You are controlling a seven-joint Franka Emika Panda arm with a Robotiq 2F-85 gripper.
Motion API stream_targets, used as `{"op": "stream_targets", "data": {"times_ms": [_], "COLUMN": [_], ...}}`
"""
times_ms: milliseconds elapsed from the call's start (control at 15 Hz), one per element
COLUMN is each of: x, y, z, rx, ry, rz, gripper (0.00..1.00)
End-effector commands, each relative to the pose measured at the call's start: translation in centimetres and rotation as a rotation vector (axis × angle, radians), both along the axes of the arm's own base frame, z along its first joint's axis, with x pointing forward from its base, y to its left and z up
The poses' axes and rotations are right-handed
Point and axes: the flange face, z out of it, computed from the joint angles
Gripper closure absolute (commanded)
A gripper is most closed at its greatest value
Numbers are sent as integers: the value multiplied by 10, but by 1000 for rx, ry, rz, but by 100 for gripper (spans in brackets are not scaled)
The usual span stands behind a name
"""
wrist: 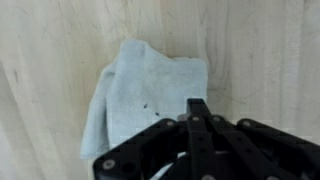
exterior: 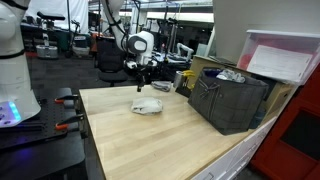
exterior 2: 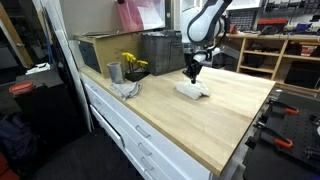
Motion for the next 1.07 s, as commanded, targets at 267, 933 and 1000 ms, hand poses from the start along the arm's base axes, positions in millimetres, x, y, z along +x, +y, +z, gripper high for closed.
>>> {"op": "stream_targets", "data": {"times_ms": [267,933,1000], "x": [14,26,27], "y": [-22,13,16], "z": [80,29,29], "rx": [198,275,279], "ry": [-67,89,96], "rz": [124,220,221], "gripper": [100,31,22]}}
